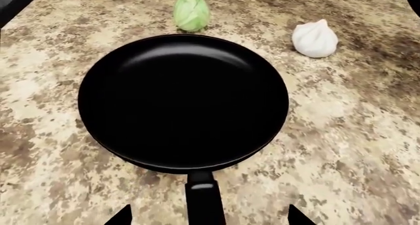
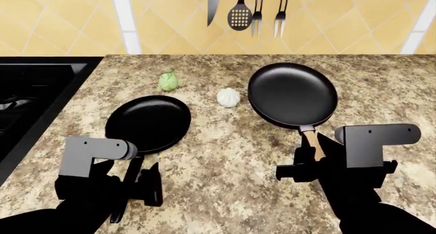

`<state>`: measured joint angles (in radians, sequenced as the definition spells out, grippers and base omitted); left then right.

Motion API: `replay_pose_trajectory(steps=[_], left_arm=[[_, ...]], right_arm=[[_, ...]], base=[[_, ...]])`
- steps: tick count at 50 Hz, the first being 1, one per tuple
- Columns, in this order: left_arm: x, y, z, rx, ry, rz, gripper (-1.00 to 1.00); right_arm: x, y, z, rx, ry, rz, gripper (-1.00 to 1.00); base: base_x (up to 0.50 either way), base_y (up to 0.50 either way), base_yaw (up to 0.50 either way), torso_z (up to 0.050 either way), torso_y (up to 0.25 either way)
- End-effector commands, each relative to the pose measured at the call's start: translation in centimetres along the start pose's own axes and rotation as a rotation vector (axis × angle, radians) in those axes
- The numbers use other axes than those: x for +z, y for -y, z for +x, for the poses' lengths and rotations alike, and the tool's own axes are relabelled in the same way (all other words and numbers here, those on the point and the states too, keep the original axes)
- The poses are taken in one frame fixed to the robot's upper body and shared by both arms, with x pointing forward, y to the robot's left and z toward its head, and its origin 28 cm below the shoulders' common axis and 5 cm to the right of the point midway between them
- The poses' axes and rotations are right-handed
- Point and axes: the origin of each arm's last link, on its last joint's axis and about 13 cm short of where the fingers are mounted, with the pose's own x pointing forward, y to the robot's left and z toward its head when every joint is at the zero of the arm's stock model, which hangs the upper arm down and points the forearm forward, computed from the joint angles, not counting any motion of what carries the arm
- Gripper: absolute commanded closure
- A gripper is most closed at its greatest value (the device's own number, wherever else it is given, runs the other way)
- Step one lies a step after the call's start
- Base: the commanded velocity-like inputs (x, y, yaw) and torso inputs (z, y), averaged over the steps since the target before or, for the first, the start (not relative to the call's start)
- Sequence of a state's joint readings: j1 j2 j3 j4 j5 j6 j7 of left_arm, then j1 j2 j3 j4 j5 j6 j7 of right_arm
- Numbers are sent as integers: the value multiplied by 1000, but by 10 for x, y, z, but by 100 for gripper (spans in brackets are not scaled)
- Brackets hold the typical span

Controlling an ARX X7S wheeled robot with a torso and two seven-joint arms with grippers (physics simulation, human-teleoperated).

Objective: Place both pans onto different burners. Then place the brussel sprout and the dumpling on different pans.

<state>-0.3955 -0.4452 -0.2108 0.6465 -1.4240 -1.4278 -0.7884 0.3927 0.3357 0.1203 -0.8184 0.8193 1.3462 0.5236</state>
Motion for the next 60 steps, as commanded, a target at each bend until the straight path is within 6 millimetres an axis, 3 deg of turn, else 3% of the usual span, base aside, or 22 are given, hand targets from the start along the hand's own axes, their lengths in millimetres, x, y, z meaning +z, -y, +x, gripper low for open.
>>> replay_pose_trajectory(steps=[1,27,28,46,60], left_arm=[[-12,0,10,17,-68,17,-100],[-22,1,18,-17,-160,2,-100],[-22,1,17,-19,-154,1,100],[-10,0,11,28,-40,-15,100],[10,-1,8,43,120,8,100]], right_arm=[[13,8,-1,-49,97,0,100],[11,8,0,-41,97,9,100],[12,8,0,-43,98,9,100],[13,8,-1,-45,102,4,100],[14,7,-1,-42,105,-1,100]], base=[[0,0,0,0,0],[2,0,-1,0,1],[0,0,0,0,0],[1,0,-1,0,0],[0,0,-1,0,3]])
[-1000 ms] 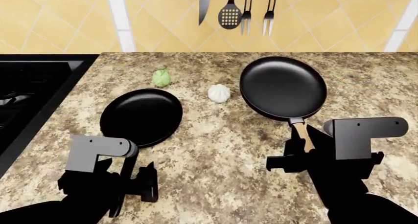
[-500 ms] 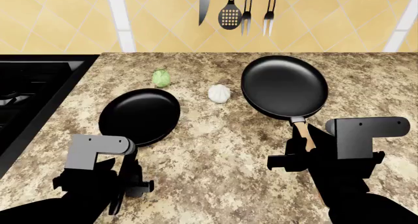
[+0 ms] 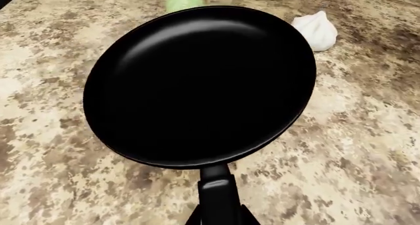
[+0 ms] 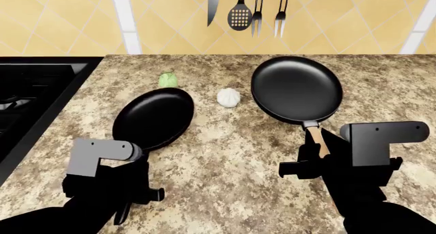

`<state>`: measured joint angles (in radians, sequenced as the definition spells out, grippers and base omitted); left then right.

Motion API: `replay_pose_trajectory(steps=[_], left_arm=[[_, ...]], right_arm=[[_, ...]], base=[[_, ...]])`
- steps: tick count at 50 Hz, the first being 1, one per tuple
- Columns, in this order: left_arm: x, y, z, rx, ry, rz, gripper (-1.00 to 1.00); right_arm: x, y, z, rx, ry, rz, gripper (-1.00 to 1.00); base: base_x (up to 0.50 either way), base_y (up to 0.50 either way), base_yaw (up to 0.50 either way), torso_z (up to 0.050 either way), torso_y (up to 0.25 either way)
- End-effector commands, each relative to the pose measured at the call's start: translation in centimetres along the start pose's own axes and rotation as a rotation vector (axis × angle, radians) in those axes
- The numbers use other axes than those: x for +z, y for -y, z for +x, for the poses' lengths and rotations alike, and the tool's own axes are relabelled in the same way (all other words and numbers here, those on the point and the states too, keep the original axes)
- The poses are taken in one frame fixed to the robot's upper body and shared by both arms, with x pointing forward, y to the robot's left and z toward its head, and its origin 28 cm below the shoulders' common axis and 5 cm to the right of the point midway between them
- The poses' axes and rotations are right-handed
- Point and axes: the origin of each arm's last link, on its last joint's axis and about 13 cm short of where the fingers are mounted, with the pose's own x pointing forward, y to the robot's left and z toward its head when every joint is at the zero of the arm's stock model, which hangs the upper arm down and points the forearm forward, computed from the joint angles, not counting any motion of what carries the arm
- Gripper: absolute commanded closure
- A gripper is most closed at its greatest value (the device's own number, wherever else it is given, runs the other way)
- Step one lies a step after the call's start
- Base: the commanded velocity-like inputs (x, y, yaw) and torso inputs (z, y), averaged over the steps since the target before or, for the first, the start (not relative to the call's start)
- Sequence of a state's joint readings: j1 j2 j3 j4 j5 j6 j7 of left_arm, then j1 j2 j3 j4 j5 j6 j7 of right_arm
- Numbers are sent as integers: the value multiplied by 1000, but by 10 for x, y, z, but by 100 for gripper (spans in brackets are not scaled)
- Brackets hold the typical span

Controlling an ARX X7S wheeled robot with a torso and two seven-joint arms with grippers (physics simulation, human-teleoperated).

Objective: Place both pans onto different burners. Then place the brussel sprout and the dumpling on different pans.

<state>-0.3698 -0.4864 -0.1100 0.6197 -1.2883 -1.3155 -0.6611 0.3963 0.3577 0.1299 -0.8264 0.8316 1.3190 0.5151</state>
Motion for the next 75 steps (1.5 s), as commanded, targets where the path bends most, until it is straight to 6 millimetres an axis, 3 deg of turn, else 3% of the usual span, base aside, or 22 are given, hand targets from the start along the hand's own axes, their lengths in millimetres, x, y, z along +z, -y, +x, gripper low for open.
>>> replay_pose_trajectory(steps=[1,26,67,75], left_arm=[[17,2,-4,68,134,1,100],[36,-5,3,159,322,96,100],[36,-7,6,159,340,174,100],[37,-7,4,159,346,173,100]], right_arm=[[10,4,0,-45,69,-2,100],[13,3,-3,-45,70,-50,100],[34,5,-18,-17,206,-44,100],[34,4,-19,-7,214,-67,100]], base=[[0,0,0,0,0],[0,0,0,2,4],[0,0,0,1,4],[0,475,0,1,4]])
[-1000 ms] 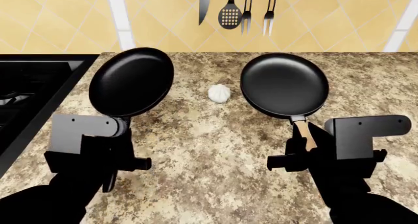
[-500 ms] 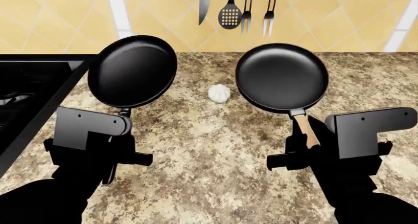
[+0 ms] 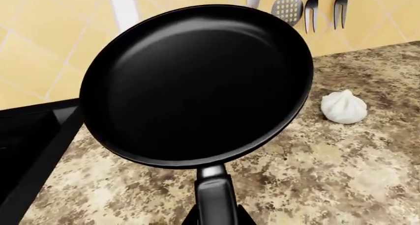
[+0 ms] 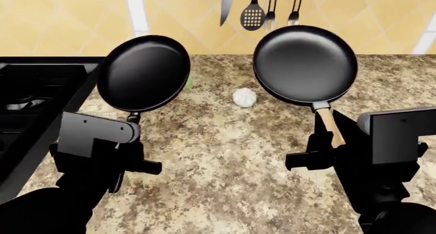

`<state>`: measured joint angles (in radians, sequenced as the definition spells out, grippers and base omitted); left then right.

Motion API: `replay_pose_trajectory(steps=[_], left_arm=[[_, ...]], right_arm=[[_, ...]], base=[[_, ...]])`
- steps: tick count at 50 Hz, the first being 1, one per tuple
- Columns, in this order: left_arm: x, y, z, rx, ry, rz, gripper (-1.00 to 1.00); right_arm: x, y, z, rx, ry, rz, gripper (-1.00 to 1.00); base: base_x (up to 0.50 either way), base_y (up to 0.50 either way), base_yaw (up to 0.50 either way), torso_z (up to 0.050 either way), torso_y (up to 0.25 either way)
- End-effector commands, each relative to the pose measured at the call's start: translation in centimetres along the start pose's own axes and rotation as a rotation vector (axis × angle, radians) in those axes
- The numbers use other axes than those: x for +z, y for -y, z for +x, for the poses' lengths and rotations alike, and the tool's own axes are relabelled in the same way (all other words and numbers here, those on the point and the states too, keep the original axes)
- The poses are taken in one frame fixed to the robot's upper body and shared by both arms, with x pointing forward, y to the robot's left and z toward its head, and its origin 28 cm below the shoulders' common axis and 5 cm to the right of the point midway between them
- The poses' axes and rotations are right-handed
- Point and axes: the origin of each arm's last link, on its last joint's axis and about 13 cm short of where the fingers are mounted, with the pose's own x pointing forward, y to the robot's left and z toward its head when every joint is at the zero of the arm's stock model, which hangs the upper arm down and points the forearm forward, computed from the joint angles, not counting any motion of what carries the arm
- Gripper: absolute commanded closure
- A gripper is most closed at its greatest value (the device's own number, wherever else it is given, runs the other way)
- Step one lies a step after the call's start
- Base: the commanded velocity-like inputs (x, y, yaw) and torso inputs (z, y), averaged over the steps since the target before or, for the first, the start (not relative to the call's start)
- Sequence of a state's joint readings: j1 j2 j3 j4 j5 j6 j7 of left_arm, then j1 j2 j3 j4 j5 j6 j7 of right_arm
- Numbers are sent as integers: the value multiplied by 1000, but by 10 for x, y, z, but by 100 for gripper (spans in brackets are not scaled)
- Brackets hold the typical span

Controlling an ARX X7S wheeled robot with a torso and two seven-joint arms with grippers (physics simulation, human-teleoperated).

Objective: Place both pans onto different burners. Then place the brussel sprout and the dumpling on different pans.

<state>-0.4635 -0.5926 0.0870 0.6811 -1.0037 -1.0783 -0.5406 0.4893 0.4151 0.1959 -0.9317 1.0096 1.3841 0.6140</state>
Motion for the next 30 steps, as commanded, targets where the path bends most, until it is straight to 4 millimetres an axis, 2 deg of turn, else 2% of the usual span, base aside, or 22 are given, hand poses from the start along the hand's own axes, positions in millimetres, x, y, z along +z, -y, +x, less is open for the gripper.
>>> replay_pose_trajectory(steps=[1,30], left_arm=[[10,-7,-1,99,69,15,100],[12,-5,0,82,79,26,100]], right_arm=[[10,1,-3,-10,82,-10,100],[13,0,-3,-2,94,-23,100]], base=[[0,500,0,0,0],[0,500,0,1,4]])
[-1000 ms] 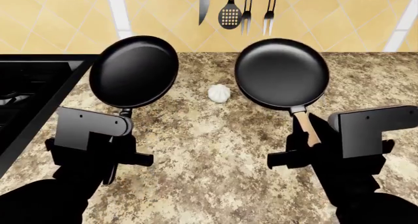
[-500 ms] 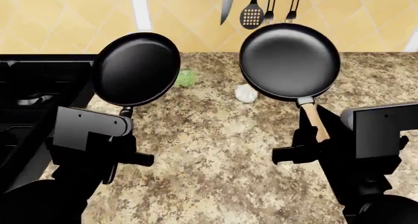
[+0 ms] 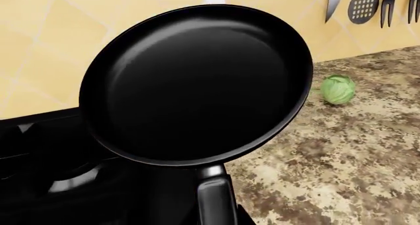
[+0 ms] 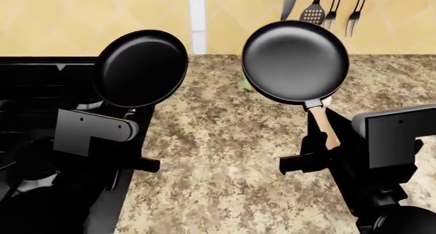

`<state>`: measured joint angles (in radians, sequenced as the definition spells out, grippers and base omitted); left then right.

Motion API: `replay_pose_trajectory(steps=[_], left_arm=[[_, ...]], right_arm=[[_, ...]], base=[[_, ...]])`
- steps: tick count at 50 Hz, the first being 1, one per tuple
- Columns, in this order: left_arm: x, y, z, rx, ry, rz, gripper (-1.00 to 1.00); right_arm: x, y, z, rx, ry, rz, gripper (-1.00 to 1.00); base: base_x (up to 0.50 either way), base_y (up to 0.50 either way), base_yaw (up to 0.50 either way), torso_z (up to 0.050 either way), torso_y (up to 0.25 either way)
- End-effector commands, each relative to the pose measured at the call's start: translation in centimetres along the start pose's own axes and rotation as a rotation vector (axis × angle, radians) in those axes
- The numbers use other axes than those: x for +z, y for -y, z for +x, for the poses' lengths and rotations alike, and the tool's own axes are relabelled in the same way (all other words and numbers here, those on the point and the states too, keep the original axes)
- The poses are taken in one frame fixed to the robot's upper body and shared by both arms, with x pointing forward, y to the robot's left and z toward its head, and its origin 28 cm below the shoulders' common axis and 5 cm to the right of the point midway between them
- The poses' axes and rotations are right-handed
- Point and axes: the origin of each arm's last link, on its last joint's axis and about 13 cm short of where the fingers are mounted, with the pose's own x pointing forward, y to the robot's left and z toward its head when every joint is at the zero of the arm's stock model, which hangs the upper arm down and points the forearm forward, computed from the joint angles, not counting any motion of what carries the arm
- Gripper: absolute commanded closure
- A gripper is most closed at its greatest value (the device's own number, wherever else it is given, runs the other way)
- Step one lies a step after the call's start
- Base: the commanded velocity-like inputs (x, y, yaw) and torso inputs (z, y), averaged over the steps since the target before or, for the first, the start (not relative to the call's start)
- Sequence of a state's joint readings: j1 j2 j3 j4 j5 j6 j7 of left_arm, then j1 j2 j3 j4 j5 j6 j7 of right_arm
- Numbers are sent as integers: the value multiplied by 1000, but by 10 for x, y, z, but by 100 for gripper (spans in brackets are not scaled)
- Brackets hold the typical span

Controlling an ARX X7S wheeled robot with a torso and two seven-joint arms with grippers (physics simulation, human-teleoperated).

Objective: Place both pans onto different burners. Then place the brussel sprout and the dumpling on different pans.

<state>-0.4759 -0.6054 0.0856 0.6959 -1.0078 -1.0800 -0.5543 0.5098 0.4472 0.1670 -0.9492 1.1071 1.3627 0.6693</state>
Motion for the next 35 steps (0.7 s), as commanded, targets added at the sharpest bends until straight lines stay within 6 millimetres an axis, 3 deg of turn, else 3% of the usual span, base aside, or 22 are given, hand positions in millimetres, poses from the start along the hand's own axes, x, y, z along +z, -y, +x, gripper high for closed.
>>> replay_pose_trajectory(steps=[1,35], left_arm=[[8,-4,2,68,59,11,100],[15,-3,-1,42,95,46,100]], right_arm=[[9,5,2,-53,64,-7,100],[16,5,-8,-59,94,-38,100]], base=[[0,500,0,0,0],[0,500,0,1,4]])
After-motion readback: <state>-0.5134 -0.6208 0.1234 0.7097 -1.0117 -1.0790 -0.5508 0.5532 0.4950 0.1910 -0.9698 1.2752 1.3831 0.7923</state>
